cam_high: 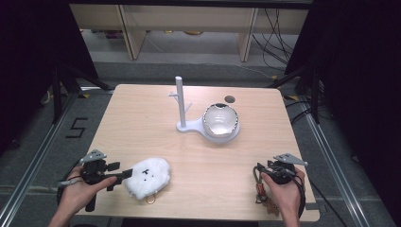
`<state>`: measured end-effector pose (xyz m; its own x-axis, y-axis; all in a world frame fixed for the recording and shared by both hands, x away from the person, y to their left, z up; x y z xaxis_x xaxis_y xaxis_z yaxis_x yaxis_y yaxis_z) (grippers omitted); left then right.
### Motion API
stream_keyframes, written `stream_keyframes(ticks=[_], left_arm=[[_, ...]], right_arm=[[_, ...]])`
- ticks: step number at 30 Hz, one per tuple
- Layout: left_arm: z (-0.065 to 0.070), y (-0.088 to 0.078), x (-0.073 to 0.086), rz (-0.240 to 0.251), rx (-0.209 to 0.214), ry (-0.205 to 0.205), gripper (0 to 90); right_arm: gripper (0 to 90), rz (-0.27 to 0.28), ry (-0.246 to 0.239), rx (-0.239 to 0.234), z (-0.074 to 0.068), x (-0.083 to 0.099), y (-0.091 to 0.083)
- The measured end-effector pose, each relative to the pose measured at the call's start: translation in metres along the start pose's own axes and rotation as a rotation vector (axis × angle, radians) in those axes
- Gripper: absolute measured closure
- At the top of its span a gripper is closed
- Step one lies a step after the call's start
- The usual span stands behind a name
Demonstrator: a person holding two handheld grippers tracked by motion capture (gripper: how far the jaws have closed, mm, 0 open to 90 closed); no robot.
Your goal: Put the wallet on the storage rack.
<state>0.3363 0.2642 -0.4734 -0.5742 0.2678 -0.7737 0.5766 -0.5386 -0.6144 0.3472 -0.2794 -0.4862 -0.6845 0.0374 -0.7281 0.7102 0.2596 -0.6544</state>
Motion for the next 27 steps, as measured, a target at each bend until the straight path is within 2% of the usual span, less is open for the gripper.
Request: stream_keyframes(ticks=[1,2,3,5,6,8,9,10,12,13,14,15,16,17,19,21,27], left_arm=[[-0.001,0.003,0.001,-0.034,0.005,0.015,32.1],[-0.001,0.003,0.001,-0.034,0.005,0.015,32.1],[-0.001,0.008,0.001,-0.053,0.009,0.014,32.0],[-0.002,0.011,0.002,-0.059,0.001,0.011,31.8],[-0.004,0.017,0.003,-0.08,0.003,0.016,31.5],[-0.004,0.02,0.003,-0.09,-0.001,0.018,31.3],[-0.006,0.021,0.003,-0.121,0.015,0.028,31.3],[-0.006,0.024,0.003,-0.116,0.017,0.02,31.3],[-0.006,0.029,0.003,-0.12,0.023,0.009,31.2],[-0.006,0.029,0.003,-0.147,0.03,0.018,31.1],[-0.005,0.032,0.003,-0.144,0.019,0.007,31.1],[-0.005,0.033,0.004,-0.165,0.017,0.012,31.0],[-0.004,0.034,0.004,-0.162,0.016,-0.004,31.0],[-0.005,0.035,0.005,-0.179,0.019,0.008,30.9],[-0.004,0.039,0.007,-0.191,0.034,-0.003,31.0],[-0.003,0.041,0.009,-0.203,0.032,-0.012,32.3],[-0.001,0.045,0.01,-0.244,0.021,-0.009,34.9]], right_arm=[[55.0,0.004,-0.002,-0.001,0.0,0.0,0.0],[55.0,0.004,-0.002,-0.001,0.0,0.0,0.0],[54.9,0.022,-0.008,-0.005,0.0,-0.001,-0.001],[54.9,0.014,0.001,-0.01,-0.001,-0.001,-0.002],[54.8,0.022,-0.004,-0.008,0.0,-0.001,-0.002],[54.6,0.0,-0.002,-0.011,0.0,-0.001,-0.004],[54.6,0.0,-0.002,-0.011,0.0,-0.001,-0.004],[54.4,0.013,0.002,-0.025,0.0,-0.001,-0.001],[54.0,0.011,-0.003,-0.01,0.0,-0.001,0.002],[53.9,-0.012,0.008,-0.007,-0.002,-0.001,0.001],[53.9,-0.012,0.008,-0.007,-0.002,-0.001,0.001],[53.8,-0.007,-0.003,-0.008,-0.001,-0.001,0.002],[53.8,-0.011,-0.006,-0.01,-0.002,-0.001,0.002],[53.7,-0.009,-0.009,-0.007,-0.002,-0.001,0.002],[53.1,-0.014,-0.009,-0.005,-0.004,-0.001,0.002],[52.9,-0.017,-0.009,-0.021,-0.006,-0.001,0.002],[52.5,-0.016,-0.019,-0.022,-0.007,-0.002,0.002]])
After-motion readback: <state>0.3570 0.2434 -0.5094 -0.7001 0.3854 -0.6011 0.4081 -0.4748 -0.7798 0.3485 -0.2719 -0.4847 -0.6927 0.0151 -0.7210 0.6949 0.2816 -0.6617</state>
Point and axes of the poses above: each handheld gripper's, and its own axes: y roughly forward along the jaws, x roughly out of its underside, z roughly to its right, the point moved 1 cm from there along y, roughly forward along the jaws, and after that the axes turned 9 degrees about y, right-handed, at the moved point
